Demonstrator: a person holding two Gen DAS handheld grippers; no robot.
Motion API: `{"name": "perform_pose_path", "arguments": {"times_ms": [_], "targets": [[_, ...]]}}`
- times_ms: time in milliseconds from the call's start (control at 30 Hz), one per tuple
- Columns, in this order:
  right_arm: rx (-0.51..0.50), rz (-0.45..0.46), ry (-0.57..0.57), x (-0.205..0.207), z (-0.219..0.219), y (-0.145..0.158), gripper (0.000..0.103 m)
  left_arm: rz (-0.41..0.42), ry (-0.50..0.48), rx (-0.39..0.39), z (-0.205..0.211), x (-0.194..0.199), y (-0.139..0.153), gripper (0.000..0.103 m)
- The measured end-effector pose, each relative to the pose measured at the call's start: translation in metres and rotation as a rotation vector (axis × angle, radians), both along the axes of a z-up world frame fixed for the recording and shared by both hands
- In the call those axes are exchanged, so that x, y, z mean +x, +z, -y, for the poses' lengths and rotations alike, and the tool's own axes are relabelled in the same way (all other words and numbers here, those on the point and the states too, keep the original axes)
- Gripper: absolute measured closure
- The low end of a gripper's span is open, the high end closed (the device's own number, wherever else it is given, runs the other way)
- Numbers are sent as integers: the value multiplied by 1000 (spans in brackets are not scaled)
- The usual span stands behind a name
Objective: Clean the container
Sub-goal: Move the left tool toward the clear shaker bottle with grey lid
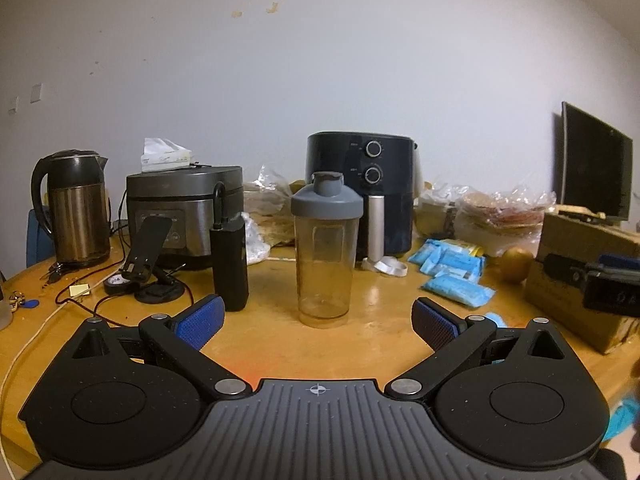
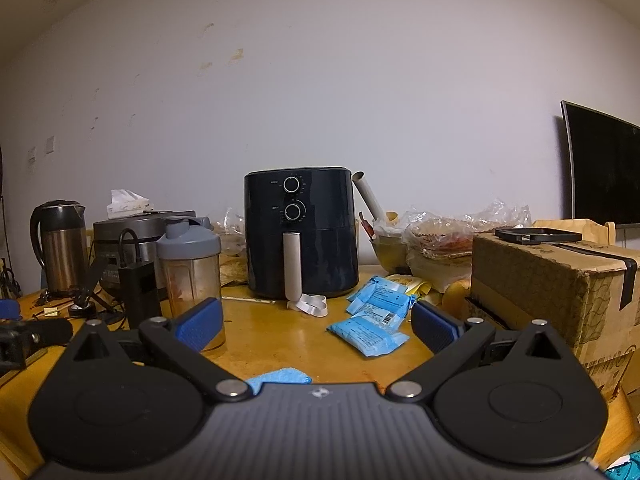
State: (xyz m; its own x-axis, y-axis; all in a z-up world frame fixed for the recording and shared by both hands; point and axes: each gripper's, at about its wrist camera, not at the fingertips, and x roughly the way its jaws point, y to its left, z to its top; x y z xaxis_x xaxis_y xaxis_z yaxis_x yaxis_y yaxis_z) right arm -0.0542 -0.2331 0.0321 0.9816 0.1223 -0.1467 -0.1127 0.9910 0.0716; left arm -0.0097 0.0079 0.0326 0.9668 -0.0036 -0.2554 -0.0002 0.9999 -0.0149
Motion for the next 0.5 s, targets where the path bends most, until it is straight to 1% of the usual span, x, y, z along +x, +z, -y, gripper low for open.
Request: {"name": "perform_pose_path", "arguments": {"times_ms": [167, 300, 500], "targets": [[2, -6, 5, 1, 0, -1, 0, 20, -19, 1, -1, -2, 11, 0], [2, -11, 8, 1, 0, -1, 0, 48, -30, 35, 1, 0, 15, 0], [1, -11, 15, 0, -1, 0, 0, 51, -63, 19, 2, 8, 22, 0]]}}
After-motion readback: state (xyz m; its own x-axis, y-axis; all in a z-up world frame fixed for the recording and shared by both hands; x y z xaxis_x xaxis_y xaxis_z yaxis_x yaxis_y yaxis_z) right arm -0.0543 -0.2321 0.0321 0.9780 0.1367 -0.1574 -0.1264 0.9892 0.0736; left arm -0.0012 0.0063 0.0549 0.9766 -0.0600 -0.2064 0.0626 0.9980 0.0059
